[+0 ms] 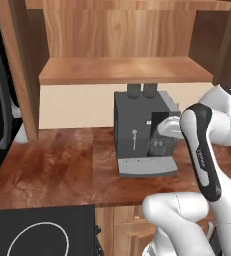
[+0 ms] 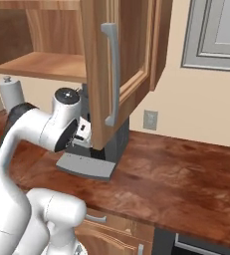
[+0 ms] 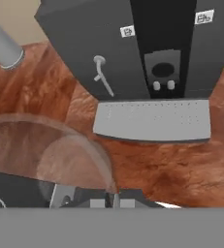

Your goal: Move the glass cup from next to the sink to the open cabinet. Then, move the bowl with the shrimp to the fridge to clear the area for faucet cleaning.

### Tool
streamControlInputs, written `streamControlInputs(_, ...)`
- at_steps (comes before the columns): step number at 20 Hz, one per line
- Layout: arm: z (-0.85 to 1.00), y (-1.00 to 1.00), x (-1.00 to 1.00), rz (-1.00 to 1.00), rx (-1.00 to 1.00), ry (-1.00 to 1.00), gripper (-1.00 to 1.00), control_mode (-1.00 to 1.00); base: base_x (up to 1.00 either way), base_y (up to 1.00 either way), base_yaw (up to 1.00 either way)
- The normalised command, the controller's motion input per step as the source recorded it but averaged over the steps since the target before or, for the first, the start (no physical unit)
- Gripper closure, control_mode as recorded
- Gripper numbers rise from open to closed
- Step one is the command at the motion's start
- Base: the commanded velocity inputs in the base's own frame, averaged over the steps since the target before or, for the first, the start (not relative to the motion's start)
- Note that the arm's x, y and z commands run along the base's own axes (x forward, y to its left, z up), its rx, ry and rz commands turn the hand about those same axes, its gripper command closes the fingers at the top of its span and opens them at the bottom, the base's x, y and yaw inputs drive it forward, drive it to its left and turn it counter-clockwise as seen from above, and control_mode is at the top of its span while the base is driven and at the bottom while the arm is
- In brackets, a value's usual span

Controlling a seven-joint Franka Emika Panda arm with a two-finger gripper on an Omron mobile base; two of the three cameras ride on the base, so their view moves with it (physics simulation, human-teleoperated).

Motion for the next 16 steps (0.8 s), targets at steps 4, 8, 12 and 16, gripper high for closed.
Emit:
streamControlInputs(4,0.99,0.48,0.01,-0.38,-0.03,-0.25,1.0,-1.0,0.0,0.0,0.0)
streamControlInputs(8,0.99,0.48,0.07,-0.54,0.0,-0.16,1.0,-1.0,0.0,0.0,0.0)
streamControlInputs(12,1.0,0.26,0.01,-0.49,0.05,-0.16,1.0,-1.0,0.0,0.0,0.0)
streamControlInputs(16,0.95,0.05,0.12,-0.44,0.1,-0.05,1.0,-1.0,0.0,0.0,0.0)
